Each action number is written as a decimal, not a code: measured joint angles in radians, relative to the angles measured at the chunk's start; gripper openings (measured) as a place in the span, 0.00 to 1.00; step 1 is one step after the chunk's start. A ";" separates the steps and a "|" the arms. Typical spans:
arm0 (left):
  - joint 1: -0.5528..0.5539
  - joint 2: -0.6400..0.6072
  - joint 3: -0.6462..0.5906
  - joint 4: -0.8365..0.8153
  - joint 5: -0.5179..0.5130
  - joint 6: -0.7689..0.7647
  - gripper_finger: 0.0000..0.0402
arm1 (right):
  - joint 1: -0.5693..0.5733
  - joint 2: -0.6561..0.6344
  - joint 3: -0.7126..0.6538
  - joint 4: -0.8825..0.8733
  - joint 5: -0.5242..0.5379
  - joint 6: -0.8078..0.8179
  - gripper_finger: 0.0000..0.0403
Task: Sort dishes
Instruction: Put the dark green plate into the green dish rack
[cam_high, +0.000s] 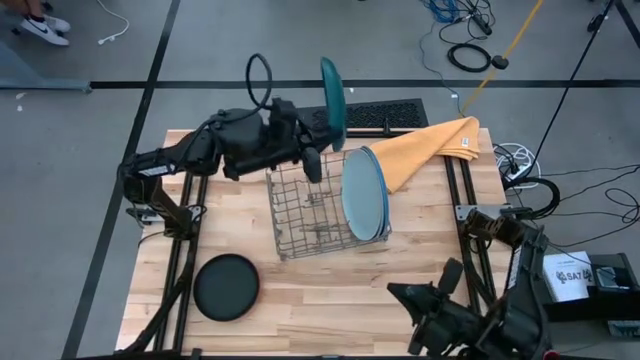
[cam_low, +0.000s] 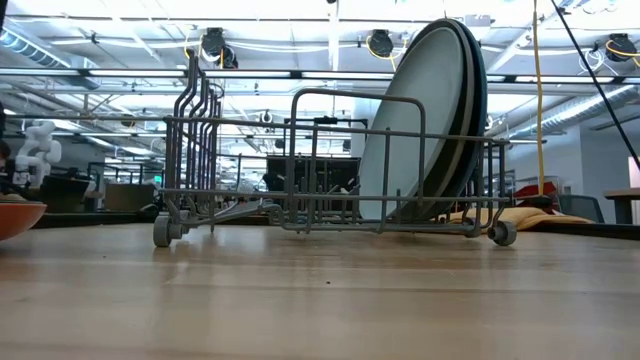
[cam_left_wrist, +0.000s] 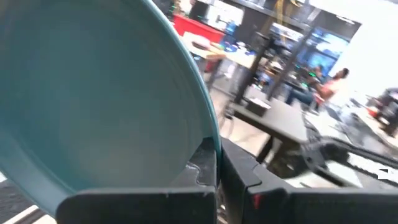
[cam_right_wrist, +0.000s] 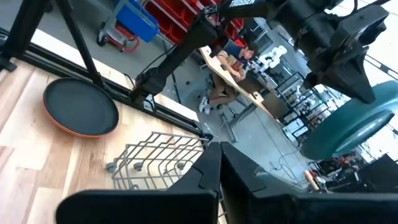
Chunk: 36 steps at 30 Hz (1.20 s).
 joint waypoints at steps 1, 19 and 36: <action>-0.018 -0.001 0.000 0.007 0.002 0.011 0.00 | -0.001 0.006 0.000 0.004 0.000 0.000 0.00; -0.360 -0.126 -0.554 0.381 -0.408 -0.045 0.00 | 0.142 0.063 -0.001 0.023 0.072 -0.049 0.00; -0.275 -0.220 -1.198 0.974 -0.336 -0.399 0.00 | 0.248 0.063 -0.001 -0.005 0.166 -0.088 0.00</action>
